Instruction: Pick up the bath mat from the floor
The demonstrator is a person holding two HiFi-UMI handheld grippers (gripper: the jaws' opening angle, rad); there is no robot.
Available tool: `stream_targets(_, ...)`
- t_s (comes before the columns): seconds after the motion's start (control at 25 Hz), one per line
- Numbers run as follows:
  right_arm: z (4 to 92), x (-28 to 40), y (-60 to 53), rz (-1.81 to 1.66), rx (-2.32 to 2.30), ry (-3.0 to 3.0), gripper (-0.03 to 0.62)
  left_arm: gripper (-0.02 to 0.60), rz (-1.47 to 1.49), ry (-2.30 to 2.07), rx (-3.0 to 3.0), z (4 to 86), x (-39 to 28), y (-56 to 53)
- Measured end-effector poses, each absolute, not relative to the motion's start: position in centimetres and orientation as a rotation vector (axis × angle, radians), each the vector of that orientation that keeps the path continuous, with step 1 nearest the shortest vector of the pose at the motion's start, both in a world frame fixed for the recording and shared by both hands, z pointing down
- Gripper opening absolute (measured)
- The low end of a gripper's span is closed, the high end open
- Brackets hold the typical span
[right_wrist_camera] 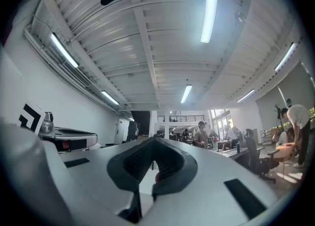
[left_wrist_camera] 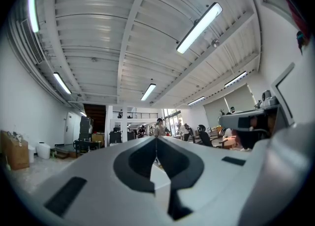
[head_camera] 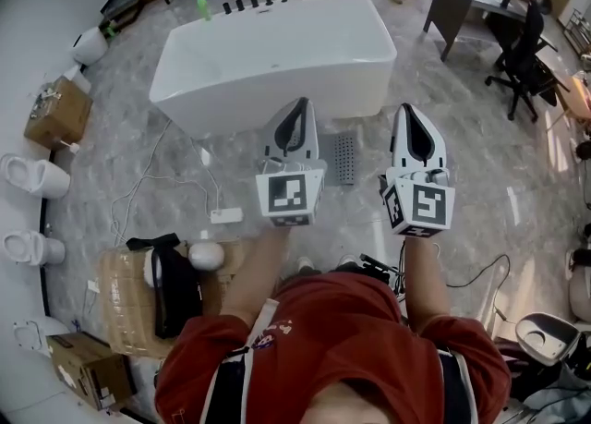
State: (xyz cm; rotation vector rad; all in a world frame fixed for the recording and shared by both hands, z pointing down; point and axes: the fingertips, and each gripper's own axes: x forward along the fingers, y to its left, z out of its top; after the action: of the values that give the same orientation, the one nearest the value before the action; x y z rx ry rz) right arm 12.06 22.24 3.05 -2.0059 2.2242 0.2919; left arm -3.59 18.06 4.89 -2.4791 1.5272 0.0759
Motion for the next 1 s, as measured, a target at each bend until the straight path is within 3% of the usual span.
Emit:
stream_targets(0.44, 4.9, 17.0, 23.1, 0.291, -1.968, 2.223, 0.012, 0.015, 0.034, 1.601, -2.489, 8.3, 0.4, 19.0)
stream_targets(1.0, 6.9, 17.7, 22.2, 0.236, -1.946, 2.252, 0.012, 0.015, 0.080, 1.640, -2.479, 8.8, 1.8, 18.6)
